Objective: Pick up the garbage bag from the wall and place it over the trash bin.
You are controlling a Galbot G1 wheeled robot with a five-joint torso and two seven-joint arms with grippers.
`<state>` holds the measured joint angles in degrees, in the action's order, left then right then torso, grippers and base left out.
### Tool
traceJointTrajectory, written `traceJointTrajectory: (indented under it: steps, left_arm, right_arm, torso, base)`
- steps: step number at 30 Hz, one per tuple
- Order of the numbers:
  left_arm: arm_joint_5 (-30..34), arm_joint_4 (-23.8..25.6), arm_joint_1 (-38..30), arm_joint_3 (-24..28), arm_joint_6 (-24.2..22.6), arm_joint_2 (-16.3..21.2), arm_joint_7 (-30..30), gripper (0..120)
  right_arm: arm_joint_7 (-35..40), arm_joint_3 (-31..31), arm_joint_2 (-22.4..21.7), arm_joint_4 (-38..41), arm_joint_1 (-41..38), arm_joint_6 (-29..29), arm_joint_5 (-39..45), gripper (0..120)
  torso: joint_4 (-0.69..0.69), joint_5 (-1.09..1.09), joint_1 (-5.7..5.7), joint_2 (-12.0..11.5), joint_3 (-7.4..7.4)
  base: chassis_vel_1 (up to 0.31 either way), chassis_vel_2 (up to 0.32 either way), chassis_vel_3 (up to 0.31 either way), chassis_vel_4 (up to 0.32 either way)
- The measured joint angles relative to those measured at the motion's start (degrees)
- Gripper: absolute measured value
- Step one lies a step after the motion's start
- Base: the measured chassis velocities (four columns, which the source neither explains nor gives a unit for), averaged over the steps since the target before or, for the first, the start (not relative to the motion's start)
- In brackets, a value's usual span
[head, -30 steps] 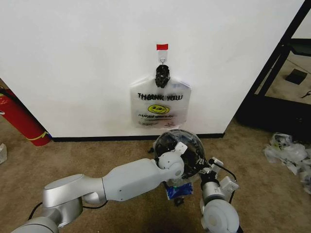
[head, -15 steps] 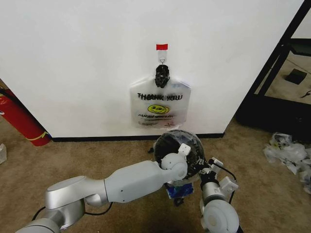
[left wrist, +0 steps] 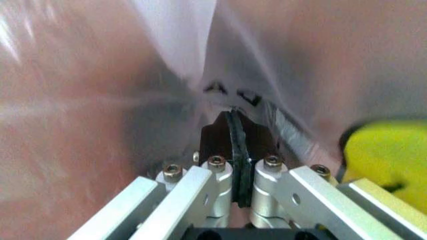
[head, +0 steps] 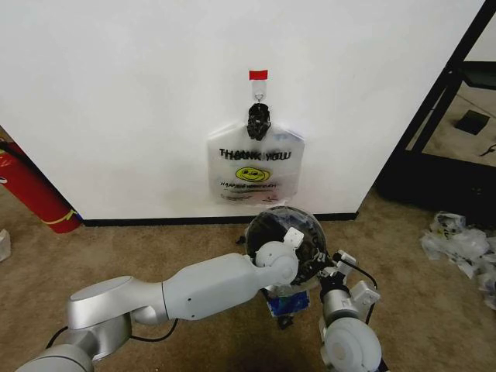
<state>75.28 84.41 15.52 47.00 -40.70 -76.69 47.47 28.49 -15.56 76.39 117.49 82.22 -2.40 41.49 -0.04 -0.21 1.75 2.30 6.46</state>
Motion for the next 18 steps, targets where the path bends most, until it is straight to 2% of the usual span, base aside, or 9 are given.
traceJointTrajectory:
  steps: [5, 8, 11, 18]
  left_arm:
    - [-0.26, 1.31, -0.99, -0.02, -0.93, 0.83, 1.32, 0]
    - [4.89, 1.95, -2.84, 1.51, -1.4, 1.81, 3.72, 0]
    - [7.57, 0.66, -2.48, 1.51, -1.41, 1.06, 4.21, 0]
    - [8.77, -2.24, -2.01, 2.5, -1.49, -0.37, 4.1, 0]
  right_arm:
    - [-0.1, -0.23, -0.11, -0.06, 0.41, 0.26, -0.3, 0]
    - [-0.03, -0.2, -0.06, -0.32, -0.05, 0.26, -0.24, 0]
    - [0.2, -0.13, 0.07, -0.46, -0.39, 0.18, 0.15, 0]
    - [0.27, 0.23, 0.06, -0.53, -0.32, 0.06, 0.12, 0]
  torso:
    - [-0.01, 0.0, 0.0, 0.0, 0.0]
    - [0.01, 0.0, 0.0, 0.0, 0.0]
    - [0.01, 0.0, 0.0, 0.0, 0.0]
    - [0.0, 0.0, 0.0, -0.01, 0.0]
  base:
    - [0.0, 0.0, 0.0, 0.0]
    - [0.0, 0.0, 0.0, 0.0]
    - [0.0, 0.0, 0.0, 0.0]
    - [0.0, 0.0, 0.0, 0.0]
